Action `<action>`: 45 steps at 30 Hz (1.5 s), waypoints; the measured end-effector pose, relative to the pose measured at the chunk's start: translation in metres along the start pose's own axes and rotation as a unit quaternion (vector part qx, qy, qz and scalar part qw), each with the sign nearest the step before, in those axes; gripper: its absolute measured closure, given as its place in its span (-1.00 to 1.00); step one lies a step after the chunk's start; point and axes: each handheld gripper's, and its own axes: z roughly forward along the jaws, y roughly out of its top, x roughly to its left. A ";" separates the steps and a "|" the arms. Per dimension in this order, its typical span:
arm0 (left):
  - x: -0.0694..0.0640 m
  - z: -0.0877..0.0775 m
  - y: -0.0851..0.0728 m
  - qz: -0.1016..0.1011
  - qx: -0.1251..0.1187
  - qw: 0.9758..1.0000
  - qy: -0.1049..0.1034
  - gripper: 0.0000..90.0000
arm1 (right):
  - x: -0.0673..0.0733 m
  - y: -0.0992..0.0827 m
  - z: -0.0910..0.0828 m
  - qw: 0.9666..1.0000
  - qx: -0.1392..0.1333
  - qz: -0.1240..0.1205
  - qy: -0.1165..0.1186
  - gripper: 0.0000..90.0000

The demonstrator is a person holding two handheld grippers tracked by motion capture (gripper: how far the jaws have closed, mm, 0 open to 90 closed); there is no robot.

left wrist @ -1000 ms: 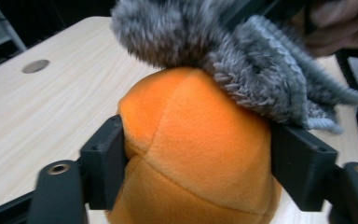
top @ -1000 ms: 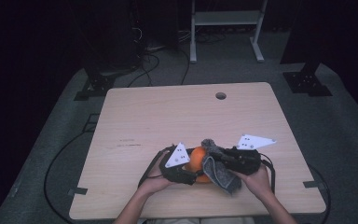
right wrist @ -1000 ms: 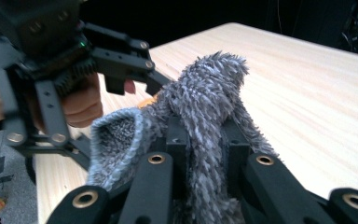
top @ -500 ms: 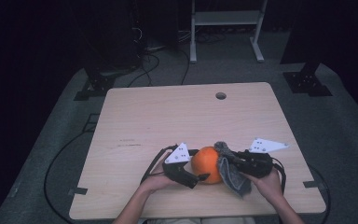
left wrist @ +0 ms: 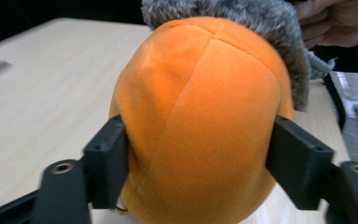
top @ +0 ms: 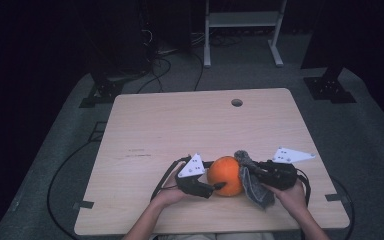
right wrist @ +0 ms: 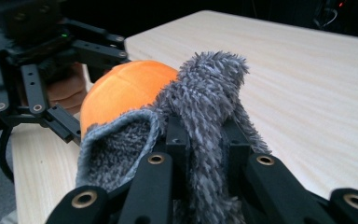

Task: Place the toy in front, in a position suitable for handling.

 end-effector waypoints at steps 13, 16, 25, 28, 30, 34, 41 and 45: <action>-0.006 -0.004 0.004 0.012 0.052 0.998 0.030 -0.30 | 0.040 0.040 0.030 0.997 -0.008 -0.073 0.040 0.71; -0.005 -0.003 0.000 0.007 0.043 0.999 0.012 -0.41 | 0.030 0.034 0.031 0.997 -0.001 -0.062 0.036 0.72; 0.005 0.022 -0.007 -0.004 0.044 0.999 -0.004 -0.76 | 0.014 0.018 0.011 0.999 -0.001 -0.045 0.022 0.71; -0.002 0.018 -0.004 0.016 0.029 0.999 0.022 -0.43 | 0.019 0.018 0.008 0.998 0.000 -0.058 0.010 0.71; -0.005 0.017 -0.002 0.028 0.032 0.998 0.036 -0.34 | 0.024 0.022 0.007 0.998 -0.005 -0.063 0.016 0.71; -0.010 0.013 0.002 0.043 0.033 0.997 0.054 -0.27 | 0.044 0.032 0.016 0.995 -0.008 -0.086 0.043 0.71; -0.009 -0.016 0.002 0.041 0.036 0.995 0.081 -0.23 | 0.025 0.035 0.027 0.998 -0.014 -0.042 0.042 0.71; -0.007 -0.022 0.000 0.051 0.057 0.991 0.111 -0.23 | 0.030 0.039 0.041 0.998 -0.019 -0.033 0.059 0.71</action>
